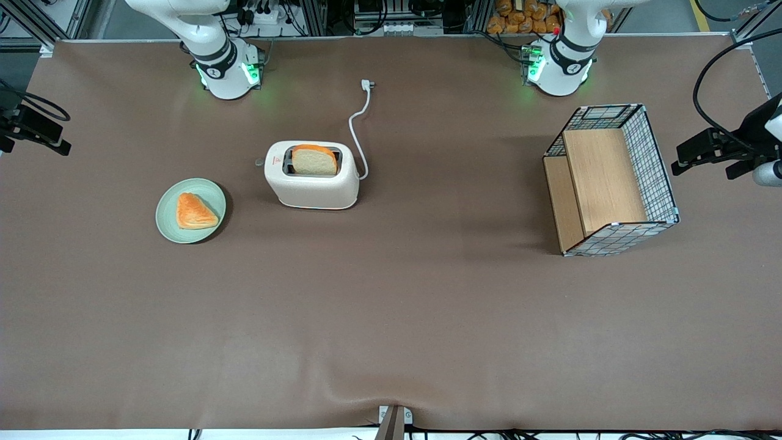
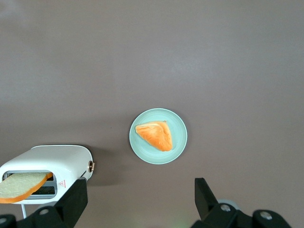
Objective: Press toaster button with right arm
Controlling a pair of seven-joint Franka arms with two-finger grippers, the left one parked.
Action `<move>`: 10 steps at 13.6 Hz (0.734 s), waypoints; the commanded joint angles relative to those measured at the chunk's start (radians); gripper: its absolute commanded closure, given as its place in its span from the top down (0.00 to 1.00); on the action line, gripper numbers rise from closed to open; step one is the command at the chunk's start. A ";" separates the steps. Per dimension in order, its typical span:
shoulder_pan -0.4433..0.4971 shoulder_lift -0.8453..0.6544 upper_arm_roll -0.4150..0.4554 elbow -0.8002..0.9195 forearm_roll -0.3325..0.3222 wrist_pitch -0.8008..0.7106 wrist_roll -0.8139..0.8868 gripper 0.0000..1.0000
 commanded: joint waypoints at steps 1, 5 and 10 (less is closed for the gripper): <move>-0.012 -0.001 0.005 0.004 0.016 -0.003 0.000 1.00; -0.012 0.000 0.005 0.003 0.014 -0.006 0.000 1.00; -0.003 0.016 0.005 -0.005 0.014 -0.015 -0.006 1.00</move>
